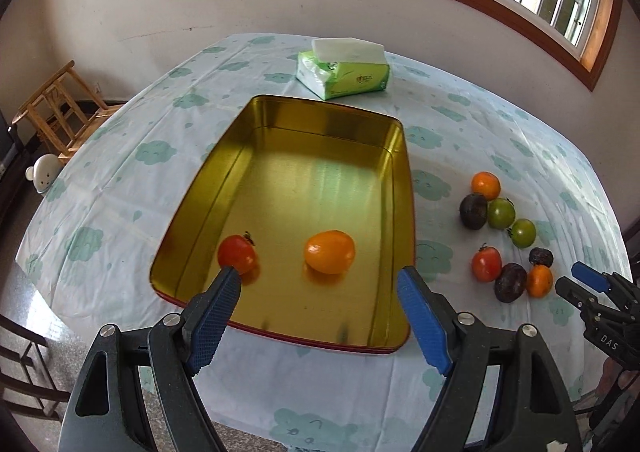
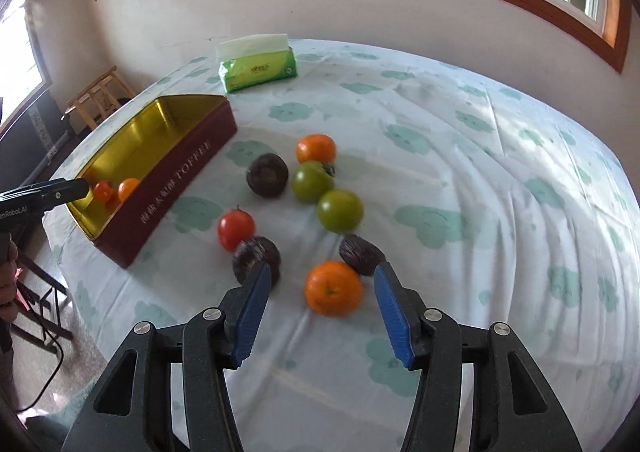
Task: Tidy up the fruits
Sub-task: 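Grasp the second orange on the cloth with the right gripper, then grasp the second red tomato with the left gripper while the right gripper holds the orange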
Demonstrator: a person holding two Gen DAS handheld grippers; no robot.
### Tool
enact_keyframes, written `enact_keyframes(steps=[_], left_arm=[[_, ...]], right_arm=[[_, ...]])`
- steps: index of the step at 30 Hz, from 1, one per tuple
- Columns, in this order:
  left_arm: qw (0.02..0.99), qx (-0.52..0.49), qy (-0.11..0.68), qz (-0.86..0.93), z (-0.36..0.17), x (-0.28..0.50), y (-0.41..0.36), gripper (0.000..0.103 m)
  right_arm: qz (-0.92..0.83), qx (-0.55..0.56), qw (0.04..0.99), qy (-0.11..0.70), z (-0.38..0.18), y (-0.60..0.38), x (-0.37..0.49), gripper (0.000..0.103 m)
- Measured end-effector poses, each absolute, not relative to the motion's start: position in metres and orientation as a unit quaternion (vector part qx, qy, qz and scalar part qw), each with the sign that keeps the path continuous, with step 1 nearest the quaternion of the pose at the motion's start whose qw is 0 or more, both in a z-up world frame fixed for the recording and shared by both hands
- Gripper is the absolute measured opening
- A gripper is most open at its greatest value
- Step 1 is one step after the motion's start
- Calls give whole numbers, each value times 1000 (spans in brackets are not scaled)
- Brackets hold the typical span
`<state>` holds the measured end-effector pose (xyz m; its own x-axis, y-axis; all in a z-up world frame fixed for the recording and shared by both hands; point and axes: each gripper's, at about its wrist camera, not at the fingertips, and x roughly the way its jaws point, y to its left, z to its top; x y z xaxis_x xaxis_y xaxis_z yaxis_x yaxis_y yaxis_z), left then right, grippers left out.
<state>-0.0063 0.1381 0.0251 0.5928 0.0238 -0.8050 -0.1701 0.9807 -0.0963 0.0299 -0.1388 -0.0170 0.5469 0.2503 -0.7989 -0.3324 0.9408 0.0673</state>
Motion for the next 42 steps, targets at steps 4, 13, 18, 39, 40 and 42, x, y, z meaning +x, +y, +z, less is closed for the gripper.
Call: enact_keyframes(steps=[4,13,18,39,40,42], left_arm=[[888,-69,454,34,23,-3,119,78],[886,-48,461,10,19,5,91,78],[885,-37,465,-1,16,11,79,78],[877,-19,480,-35,7,32,35,77],[876,-20,481,-37,7,34,34,76],[875,-23,481,-41,7,36,31,76]], right_arm=[[160,-38,873,459,-33,-145,29,55],[158,-47,872,462,-51,-136,37,55],[155,-48,873,460,-57,-132,42,53],[110,-16,900,422,-40,-180,33,38],[101,-12,901,422,-40,-187,36,38],[83,-10,904,420,-43,-200,43,38]])
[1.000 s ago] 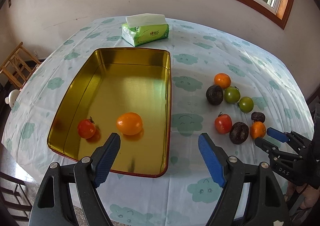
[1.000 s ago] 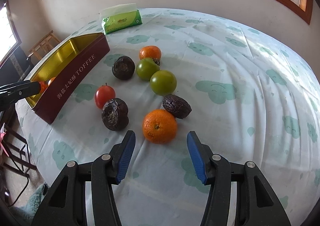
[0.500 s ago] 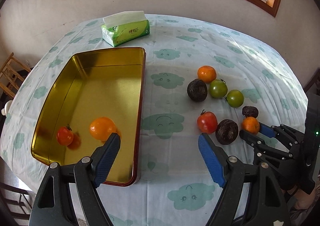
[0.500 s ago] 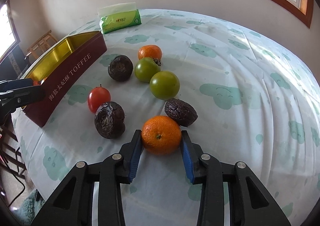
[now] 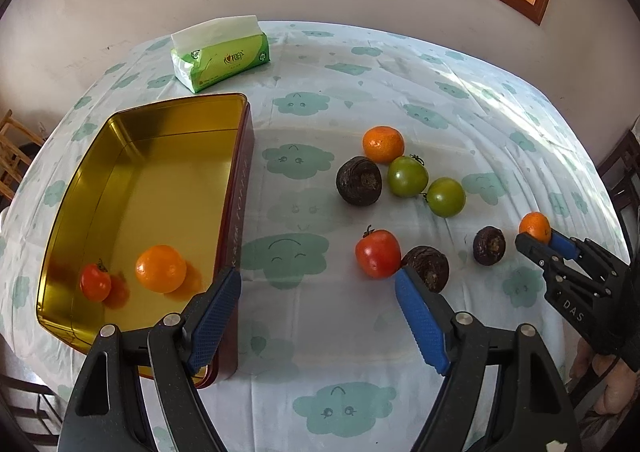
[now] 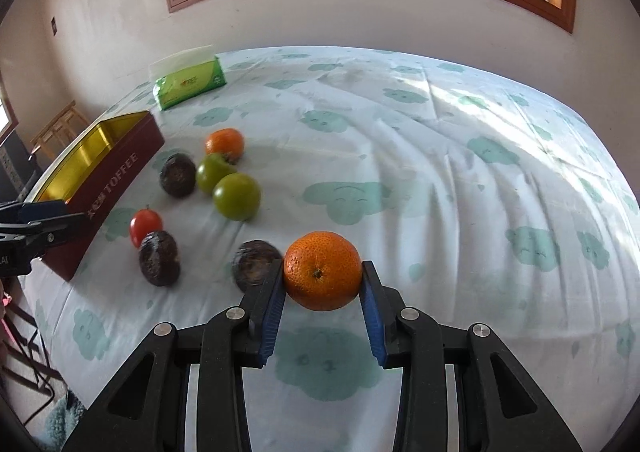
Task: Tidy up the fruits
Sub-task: 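Grasp the second red tomato with the left gripper while the right gripper holds the orange, then lower the red tomato into the gold tray and open the left gripper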
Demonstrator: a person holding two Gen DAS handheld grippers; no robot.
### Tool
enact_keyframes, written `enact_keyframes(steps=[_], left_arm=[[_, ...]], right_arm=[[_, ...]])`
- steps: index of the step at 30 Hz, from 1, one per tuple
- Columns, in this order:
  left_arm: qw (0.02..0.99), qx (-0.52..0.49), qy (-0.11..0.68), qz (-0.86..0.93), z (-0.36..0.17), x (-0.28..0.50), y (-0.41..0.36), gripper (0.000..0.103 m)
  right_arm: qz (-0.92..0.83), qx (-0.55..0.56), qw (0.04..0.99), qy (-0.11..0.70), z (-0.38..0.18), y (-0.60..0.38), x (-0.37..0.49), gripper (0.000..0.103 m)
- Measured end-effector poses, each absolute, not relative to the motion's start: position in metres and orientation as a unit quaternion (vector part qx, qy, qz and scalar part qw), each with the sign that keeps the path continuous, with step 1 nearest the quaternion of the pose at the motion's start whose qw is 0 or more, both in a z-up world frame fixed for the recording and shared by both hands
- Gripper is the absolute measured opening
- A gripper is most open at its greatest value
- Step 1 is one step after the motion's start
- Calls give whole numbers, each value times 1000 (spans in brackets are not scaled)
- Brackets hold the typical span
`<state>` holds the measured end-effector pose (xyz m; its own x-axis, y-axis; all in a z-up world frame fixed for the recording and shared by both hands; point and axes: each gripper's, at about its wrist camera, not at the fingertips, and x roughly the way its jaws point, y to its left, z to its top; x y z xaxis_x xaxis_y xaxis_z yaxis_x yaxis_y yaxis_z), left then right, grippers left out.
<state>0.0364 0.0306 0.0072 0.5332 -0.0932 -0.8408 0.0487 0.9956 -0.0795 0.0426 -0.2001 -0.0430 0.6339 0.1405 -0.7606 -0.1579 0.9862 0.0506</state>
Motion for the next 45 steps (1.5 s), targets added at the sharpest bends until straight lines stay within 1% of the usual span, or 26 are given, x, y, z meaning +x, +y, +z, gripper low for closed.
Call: enact_keyframes(steps=[6,9,11,14,16,22,25,32,38,45], left_arm=[[870,-29,488,-55,8,48,22,67],[861,-44,502,-66,6,56,21,61],[853,-57,513,-72,3,62,20,55],[840,-74,531,-78,-2,71,19,50],[834,-83,540,-79,-4,76,19,49],[821,-85,559,-83,-10,88,10,49],[810,-100,572,-82,-15,95,9,40],[797,-112,588,-80,-21,102,6,38],[797,-117,589,-69,-23,104,11,31],[793,-119,594,-64,-29,104,13,31]], right_arm=[[41,-10,908,417,-50,-231,64,38],[29,-10,908,417,-52,-243,72,38],[25,-8,908,419,-55,-249,74,38],[25,-6,905,424,-61,-252,78,38],[25,-3,904,426,-63,-253,79,38],[28,3,904,427,-62,-254,78,38],[28,5,904,428,-62,-254,78,38],[28,5,903,428,-62,-254,78,38],[28,5,903,428,-62,-254,78,39],[27,4,903,428,-62,-254,78,39]])
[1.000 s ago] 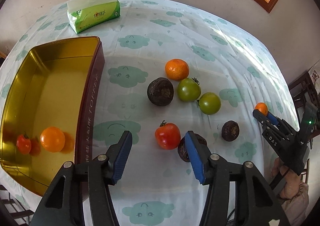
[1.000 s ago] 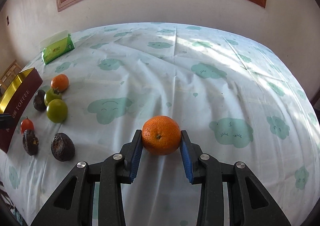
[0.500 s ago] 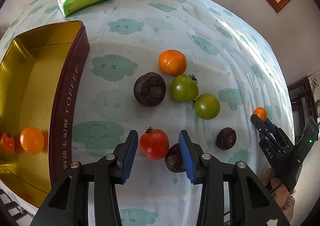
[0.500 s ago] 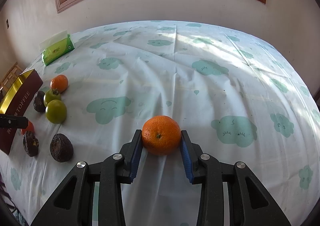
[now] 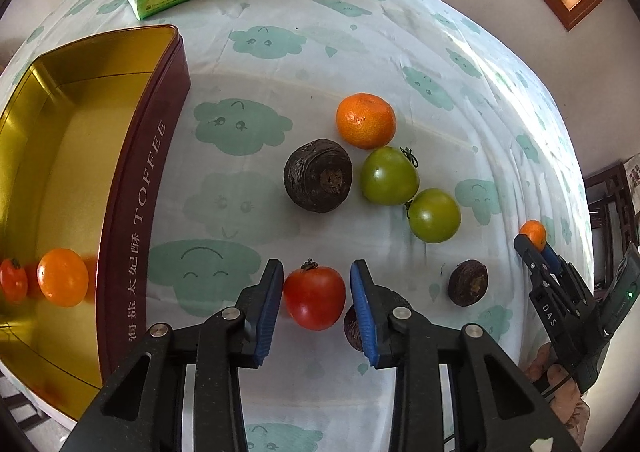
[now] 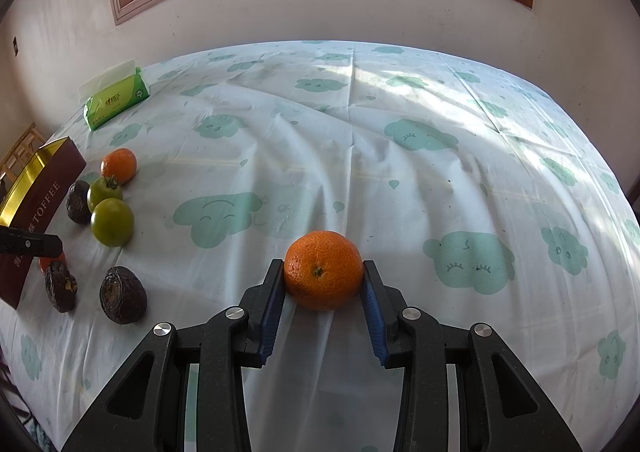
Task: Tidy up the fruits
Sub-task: 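Lower the red tomato into the gold tray and open the left gripper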
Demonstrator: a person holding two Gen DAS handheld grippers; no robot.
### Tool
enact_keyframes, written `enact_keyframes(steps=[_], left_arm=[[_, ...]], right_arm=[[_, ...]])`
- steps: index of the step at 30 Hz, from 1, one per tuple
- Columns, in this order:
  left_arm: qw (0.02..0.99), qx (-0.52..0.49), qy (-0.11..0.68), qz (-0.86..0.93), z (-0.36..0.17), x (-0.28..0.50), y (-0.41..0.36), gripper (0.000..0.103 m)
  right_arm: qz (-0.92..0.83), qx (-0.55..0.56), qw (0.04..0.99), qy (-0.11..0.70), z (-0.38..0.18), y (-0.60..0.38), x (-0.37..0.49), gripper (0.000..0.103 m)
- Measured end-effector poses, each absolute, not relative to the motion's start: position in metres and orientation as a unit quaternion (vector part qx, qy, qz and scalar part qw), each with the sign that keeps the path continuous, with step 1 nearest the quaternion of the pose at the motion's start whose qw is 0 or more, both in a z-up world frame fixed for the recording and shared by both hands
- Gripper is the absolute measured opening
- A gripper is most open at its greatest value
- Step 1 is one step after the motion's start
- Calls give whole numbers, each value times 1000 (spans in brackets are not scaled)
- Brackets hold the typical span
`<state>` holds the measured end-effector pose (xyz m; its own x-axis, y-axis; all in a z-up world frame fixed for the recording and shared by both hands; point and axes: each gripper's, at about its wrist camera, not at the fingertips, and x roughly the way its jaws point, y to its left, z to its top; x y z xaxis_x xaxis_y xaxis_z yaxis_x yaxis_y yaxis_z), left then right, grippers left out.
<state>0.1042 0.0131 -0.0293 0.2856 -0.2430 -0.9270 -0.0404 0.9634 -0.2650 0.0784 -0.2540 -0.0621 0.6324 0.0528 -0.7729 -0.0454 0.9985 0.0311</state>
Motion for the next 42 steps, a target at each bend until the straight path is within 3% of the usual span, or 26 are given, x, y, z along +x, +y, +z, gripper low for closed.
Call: enact_keyframes(steps=[16,27,42], left_arm=[[825,-87,556,-54,0,97,24,28],[858,-44,511,17,30,95,86,28],[846,-21,517,124,-1,102,175,28]], right_arm=[[23,-1,903,429,-63,-251,79,39],[18,-11,902,430,-64,-249,79,39],[17,-12,903,430,-65,-248,80,39]])
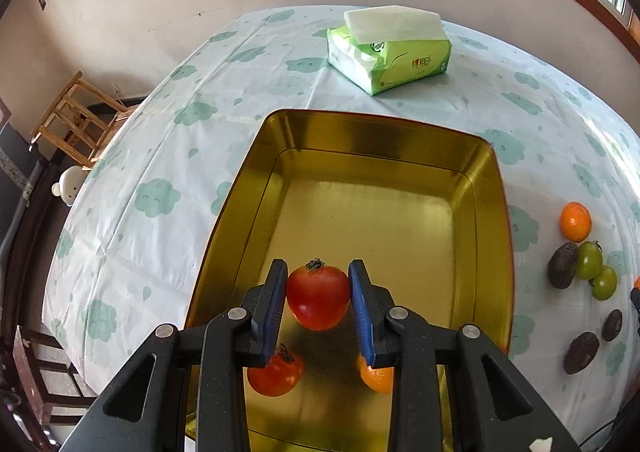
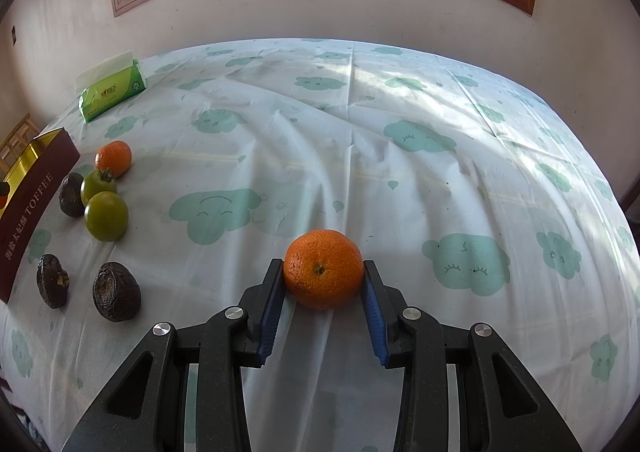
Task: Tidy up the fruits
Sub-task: 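Lower the red tomato into the gold tray and open the left gripper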
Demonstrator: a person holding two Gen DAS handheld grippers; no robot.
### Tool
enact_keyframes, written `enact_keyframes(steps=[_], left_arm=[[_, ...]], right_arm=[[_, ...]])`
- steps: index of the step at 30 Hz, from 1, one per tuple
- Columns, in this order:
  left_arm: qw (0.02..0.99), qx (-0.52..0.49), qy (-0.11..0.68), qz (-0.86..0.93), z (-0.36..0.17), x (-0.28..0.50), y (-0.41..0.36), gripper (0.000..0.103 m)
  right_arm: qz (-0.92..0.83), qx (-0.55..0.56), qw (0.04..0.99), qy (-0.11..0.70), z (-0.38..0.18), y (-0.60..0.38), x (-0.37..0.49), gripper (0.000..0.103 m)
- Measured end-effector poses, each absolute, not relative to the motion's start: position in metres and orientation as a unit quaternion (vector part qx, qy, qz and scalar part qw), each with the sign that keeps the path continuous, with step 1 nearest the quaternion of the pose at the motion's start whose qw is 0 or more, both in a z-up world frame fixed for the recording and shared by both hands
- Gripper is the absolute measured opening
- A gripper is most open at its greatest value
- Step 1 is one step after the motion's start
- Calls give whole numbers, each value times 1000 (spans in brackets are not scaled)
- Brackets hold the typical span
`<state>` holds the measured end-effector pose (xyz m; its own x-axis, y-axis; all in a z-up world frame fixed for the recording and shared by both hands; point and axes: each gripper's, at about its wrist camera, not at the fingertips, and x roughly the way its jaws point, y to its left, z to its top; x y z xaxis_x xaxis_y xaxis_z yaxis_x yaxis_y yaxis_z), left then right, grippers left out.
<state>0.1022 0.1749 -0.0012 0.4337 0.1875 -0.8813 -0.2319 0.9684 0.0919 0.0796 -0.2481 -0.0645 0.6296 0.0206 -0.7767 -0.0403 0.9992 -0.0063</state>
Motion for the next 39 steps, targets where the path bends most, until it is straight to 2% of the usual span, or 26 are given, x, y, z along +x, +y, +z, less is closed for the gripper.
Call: enact_keyframes(steps=[12,39], left_arm=[[833,-26,539,126,-27,107,188,28],[847,-34,520,109,-15,97,185,31]], right_arm=[[15,-12,902,431,-64,-248,80,39],[13,-13,902,431,-64,-247,80,39]])
